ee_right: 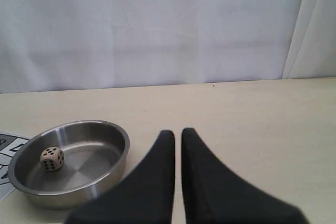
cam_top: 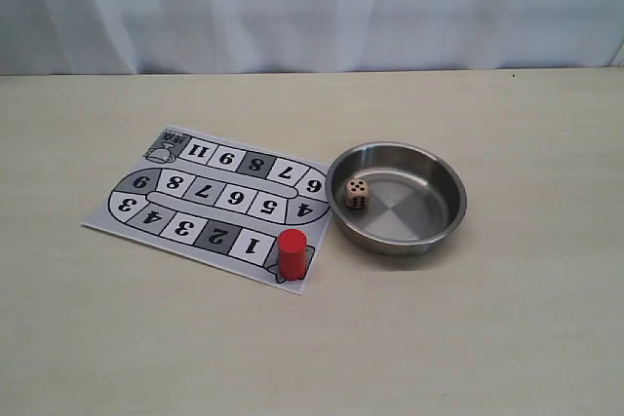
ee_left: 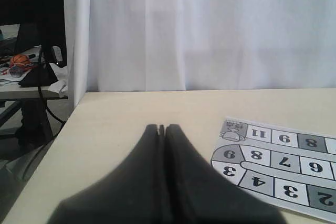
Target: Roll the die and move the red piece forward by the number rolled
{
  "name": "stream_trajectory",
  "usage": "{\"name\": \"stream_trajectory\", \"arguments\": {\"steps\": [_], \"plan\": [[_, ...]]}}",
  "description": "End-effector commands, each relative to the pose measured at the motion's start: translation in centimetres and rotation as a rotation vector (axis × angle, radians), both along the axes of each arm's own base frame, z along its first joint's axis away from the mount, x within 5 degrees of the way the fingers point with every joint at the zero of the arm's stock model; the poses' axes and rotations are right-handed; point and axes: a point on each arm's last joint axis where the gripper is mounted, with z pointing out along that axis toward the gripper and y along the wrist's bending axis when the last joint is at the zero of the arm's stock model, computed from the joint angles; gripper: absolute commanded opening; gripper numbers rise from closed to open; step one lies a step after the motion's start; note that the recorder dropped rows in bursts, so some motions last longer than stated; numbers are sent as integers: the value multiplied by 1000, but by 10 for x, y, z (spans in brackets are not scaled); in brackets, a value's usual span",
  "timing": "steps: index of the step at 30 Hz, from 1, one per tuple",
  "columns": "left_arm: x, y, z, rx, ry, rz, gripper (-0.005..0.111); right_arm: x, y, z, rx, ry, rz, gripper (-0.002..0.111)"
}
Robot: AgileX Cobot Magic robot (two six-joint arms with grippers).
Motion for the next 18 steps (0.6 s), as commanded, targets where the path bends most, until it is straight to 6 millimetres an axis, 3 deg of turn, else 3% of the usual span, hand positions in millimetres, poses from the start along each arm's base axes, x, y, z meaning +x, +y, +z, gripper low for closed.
{"name": "stream_trajectory", "arguments": {"steps": [1,13,18], "plan": [[0,0,3,-4,-14,-1,0,0,0,-1,0,4,-4,4],[0,0,2,-4,-12,-1,0,0,0,-1,0,4,-4,4],[0,0,2,-4,-12,-1,0,0,0,6,-7,-78,-4,4]]}}
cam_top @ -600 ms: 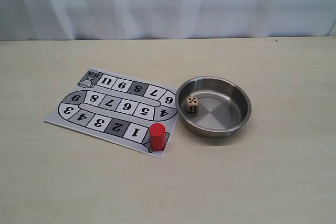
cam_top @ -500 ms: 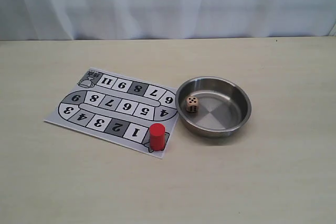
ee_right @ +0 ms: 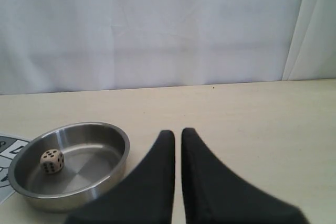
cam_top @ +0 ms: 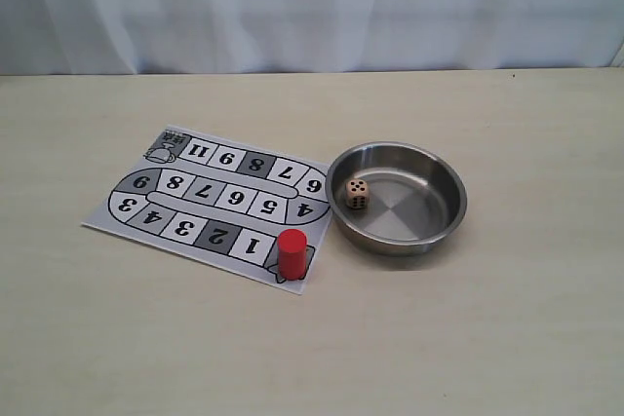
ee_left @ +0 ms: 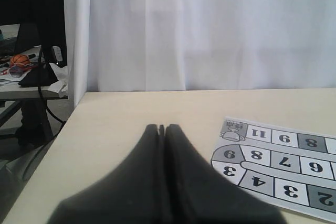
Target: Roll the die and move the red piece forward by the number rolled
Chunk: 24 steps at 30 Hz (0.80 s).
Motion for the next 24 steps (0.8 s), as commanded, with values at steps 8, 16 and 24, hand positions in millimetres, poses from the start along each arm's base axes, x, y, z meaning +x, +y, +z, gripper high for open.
{"name": "stream_trajectory", "arguments": {"steps": [8,16,24], "plan": [[0,0,2,-4,-12,-1,0,-3,-1,28,101,-289,-8,4],[0,0,3,-4,-14,-1,0,-16,3,102,113,-126,25,4],[0,0,3,-4,-14,-1,0,11,5,138,108,118,40,4]]}}
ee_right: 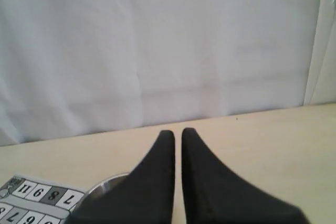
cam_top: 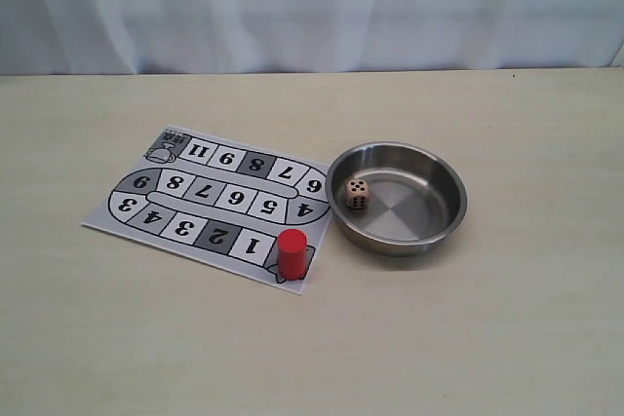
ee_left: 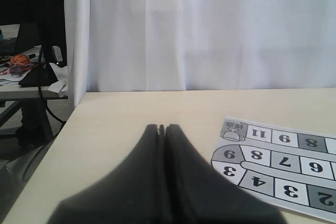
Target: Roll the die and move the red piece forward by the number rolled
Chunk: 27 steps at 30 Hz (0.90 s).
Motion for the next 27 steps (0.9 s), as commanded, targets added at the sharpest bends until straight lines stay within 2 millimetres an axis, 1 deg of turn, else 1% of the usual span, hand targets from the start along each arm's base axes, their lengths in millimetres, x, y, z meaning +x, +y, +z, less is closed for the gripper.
{"name": "stream_trajectory", "arguments": {"steps": [1,5,7,9,12,15,18,23,27], "plan": [[0,0,3,-4,-14,-1,0,19,0,15,-15,121,9,4],[0,0,3,-4,-14,-1,0,42,1,17,-137,237,47,4],[0,0,3,-4,-14,-1,0,54,3,15,-117,261,72,4],[0,0,3,-4,-14,-1,0,66,6,11,-138,301,115,6],[0,0,3,-4,-14,-1,0,86,13,2,-178,355,225,18],[0,0,2,-4,-13,-1,0,102,24,-6,-135,379,351,33],[0,0,2,-4,-13,-1,0,116,31,-13,-153,403,459,44],[0,0,2,-4,-13,-1,0,139,43,-12,-127,520,602,45],[0,0,2,-4,-13,-1,0,160,56,-14,-178,606,631,40]]}}
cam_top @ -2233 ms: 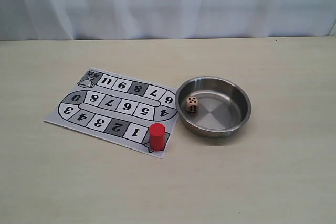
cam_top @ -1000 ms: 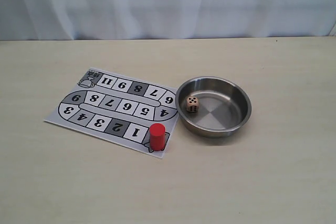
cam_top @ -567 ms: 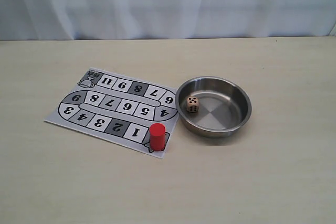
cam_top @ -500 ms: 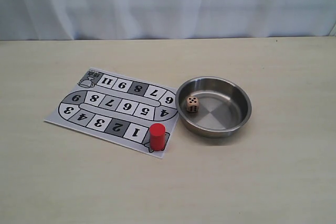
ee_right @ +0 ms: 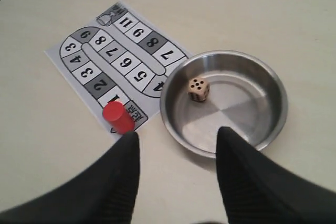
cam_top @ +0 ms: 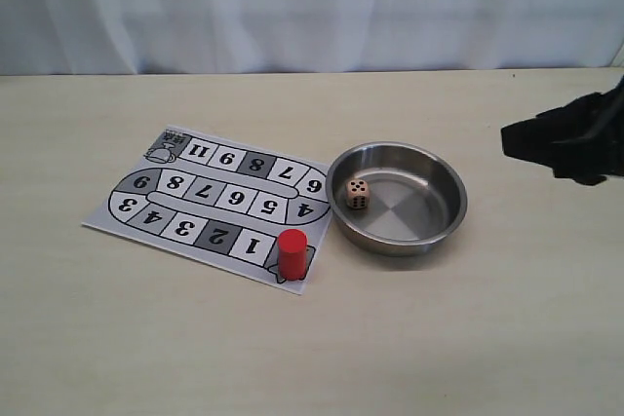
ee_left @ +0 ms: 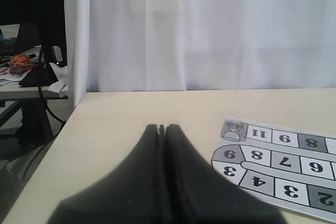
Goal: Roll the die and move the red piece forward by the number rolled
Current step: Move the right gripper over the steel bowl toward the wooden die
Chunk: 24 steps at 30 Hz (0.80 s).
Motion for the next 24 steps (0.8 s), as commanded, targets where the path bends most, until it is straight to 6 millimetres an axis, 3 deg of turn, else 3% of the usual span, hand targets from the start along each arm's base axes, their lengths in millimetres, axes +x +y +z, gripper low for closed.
{"name": "stream_trajectory", "arguments": {"steps": [1,8,14,20,24], "plan": [[0,0,2,-4,-13,-1,0,22,15,-3,-72,78,52,39],[0,0,2,-4,-13,-1,0,54,41,-10,-182,185,8,39],[0,0,2,-4,-13,-1,0,83,73,-24,-260,178,71,22],[0,0,2,-4,-13,-1,0,116,84,-51,-236,124,13,22],[0,0,2,-4,-13,-1,0,135,91,-84,-269,169,19,25]]}}
